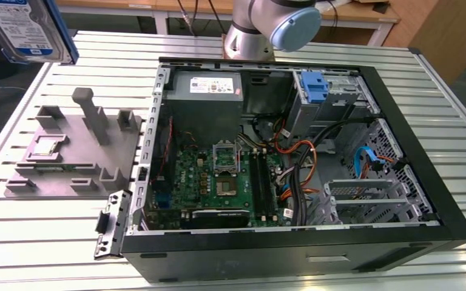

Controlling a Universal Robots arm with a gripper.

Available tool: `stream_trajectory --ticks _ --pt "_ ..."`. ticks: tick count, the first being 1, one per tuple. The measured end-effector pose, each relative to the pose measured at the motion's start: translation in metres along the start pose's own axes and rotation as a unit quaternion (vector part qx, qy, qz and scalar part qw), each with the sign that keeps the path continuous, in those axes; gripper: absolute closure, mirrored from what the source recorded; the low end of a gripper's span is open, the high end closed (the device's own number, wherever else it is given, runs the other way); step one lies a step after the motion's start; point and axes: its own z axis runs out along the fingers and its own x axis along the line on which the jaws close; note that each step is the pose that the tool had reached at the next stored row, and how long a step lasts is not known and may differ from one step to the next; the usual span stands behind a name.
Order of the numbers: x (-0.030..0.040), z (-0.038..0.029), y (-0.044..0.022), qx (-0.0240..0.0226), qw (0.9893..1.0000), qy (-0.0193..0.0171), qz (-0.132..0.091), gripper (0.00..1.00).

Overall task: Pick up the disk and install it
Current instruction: 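Pick up the disk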

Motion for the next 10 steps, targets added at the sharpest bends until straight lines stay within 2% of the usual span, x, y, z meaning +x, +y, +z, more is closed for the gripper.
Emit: stream_trajectory --ticks 10 --pt "-0.0003 -0.0006 -0.0157 0.0000 1.0000 -0.0002 0.000 0.65"
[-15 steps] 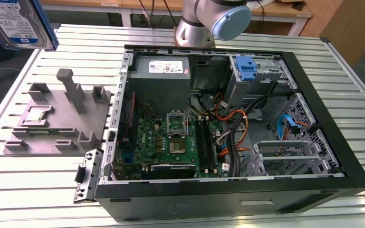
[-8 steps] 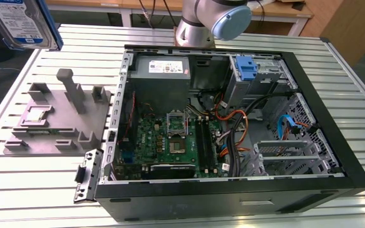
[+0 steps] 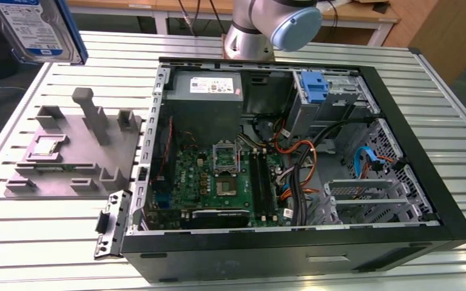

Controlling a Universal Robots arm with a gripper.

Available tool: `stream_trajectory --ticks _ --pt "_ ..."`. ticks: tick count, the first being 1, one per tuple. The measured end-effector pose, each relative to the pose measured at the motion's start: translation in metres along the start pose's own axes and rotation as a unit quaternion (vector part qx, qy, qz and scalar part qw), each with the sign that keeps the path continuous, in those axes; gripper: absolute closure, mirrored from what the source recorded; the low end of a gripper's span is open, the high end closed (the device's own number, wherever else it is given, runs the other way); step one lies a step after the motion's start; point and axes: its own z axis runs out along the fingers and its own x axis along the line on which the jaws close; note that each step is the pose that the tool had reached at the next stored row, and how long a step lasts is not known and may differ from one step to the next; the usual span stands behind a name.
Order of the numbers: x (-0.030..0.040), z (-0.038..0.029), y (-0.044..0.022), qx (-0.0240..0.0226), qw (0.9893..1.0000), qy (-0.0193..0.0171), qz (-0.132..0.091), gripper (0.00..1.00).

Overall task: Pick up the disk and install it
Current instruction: 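Pick up the disk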

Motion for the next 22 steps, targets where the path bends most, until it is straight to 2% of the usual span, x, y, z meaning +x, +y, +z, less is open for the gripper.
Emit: stream_trajectory --ticks 12,19,22 --pt "-0.0003 -0.0006 -0.0163 0.0000 1.0000 0.0000 0.000 0.65" --pt "-0.0006 -0.0011 -0.0290 0.0000 1.0000 0.0000 0.000 0.65" --pt "-0.0006 -0.0011 -0.0303 0.0000 1.0000 0.0000 0.000 0.65"
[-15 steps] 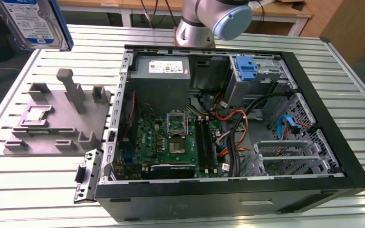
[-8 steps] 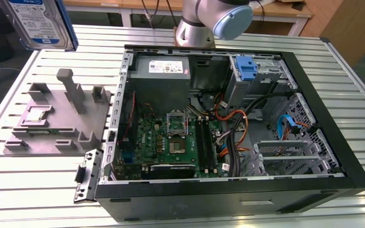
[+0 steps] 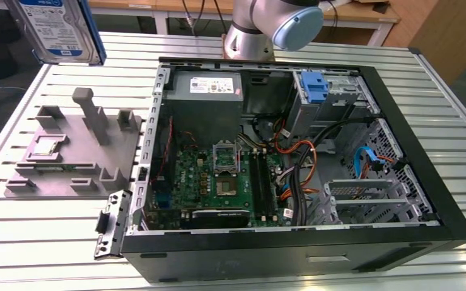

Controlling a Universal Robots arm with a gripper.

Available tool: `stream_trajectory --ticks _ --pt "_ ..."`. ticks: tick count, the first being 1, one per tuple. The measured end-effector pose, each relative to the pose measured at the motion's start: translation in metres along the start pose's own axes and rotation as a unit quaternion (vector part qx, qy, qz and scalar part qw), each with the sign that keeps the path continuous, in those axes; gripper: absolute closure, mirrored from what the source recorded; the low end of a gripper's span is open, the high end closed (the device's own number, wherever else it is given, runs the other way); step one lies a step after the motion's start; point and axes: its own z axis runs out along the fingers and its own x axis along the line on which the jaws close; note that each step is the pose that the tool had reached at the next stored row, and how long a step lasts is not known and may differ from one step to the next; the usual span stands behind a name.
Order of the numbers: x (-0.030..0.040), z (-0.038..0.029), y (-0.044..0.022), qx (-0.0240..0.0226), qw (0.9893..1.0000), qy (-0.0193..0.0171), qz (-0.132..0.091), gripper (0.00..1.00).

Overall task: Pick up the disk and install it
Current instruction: 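Pick up the disk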

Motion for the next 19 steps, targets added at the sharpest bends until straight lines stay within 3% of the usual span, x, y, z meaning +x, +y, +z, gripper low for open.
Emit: stream_trajectory --ticks 3,7,13,19 --pt "0.0000 0.0000 -0.0002 0.0000 1.0000 0.0002 0.000 0.65" --pt "0.0001 -0.0001 -0.0002 0.0001 1.0000 0.0054 0.000 0.65" --pt "0.0002 -0.0001 -0.0016 0.0001 1.0000 0.0057 0.000 0.65" --pt "0.0018 -0.0005 -0.0101 0.0000 1.0000 0.0057 0.000 0.65"
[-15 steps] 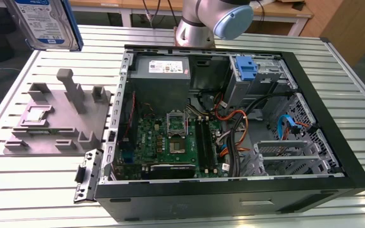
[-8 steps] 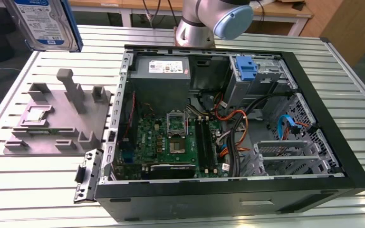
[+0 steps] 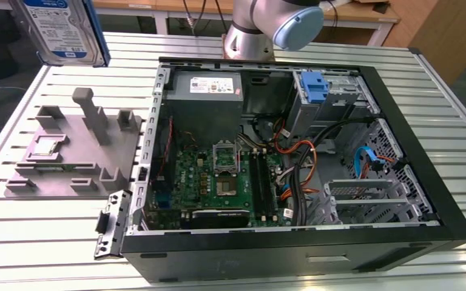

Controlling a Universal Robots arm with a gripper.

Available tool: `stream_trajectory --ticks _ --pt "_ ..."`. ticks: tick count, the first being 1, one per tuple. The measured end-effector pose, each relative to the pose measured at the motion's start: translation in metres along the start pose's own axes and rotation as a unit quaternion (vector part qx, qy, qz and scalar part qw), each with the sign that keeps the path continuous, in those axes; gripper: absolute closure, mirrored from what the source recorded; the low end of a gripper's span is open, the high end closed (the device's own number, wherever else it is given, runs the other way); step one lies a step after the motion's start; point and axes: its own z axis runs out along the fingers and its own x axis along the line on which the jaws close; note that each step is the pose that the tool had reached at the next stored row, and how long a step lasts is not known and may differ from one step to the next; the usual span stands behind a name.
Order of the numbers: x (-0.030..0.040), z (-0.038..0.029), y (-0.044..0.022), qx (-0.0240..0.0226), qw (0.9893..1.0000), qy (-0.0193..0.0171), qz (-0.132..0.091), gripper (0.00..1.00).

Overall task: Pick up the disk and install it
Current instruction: 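Pick up the disk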

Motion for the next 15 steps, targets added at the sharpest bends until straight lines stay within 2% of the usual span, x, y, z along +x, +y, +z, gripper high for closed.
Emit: stream_trajectory --ticks 15 --pt "0.0030 -0.0014 -0.0307 -0.0013 1.0000 0.0000 0.000 0.65"
